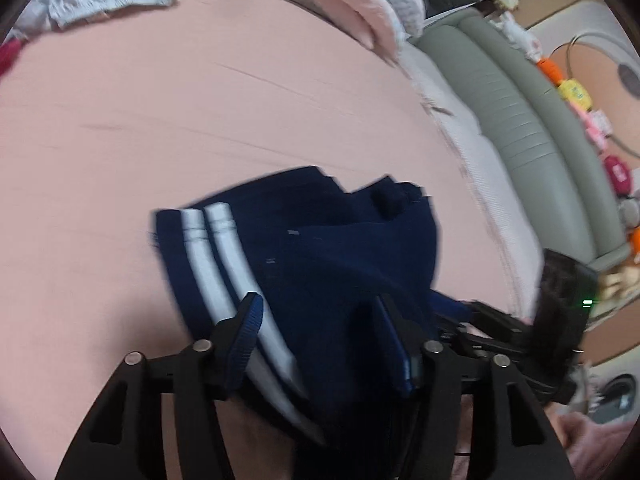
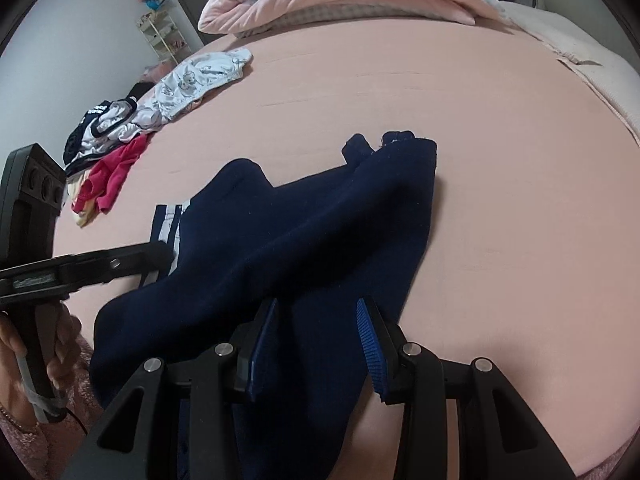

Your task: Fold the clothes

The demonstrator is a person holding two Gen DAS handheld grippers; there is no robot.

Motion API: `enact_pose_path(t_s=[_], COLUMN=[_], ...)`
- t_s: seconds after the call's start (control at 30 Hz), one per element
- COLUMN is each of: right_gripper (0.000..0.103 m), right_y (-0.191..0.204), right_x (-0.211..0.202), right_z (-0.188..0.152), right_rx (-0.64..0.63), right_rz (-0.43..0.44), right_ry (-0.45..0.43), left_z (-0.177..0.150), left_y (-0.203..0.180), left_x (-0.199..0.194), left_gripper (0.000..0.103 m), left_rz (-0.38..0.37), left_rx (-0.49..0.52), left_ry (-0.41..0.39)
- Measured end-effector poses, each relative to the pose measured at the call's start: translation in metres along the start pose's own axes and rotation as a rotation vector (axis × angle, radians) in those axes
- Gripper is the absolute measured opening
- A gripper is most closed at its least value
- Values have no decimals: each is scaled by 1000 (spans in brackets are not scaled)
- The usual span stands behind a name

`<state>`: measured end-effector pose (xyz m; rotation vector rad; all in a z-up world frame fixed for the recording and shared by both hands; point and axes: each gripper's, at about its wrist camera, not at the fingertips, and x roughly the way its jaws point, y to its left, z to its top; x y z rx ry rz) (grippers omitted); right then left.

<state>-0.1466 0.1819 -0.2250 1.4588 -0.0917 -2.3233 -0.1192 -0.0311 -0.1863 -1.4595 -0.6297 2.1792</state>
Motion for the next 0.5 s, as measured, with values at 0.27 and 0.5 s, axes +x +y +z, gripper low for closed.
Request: enact_pose_path(t_s=[0.27, 0.5], right_gripper=[44, 44], right_y=[3, 1], right_x=[7, 7], right_z=[0, -1], right_rx=[-17, 15], right_rz=[-28, -4], right_ry=[6, 3], left_z=[3, 7], left_y=[-8, 7], left_x=[6, -32], left_gripper=[10, 8], left_rz=[57, 60], left_rx=[66, 47], left_ry=[-7, -104])
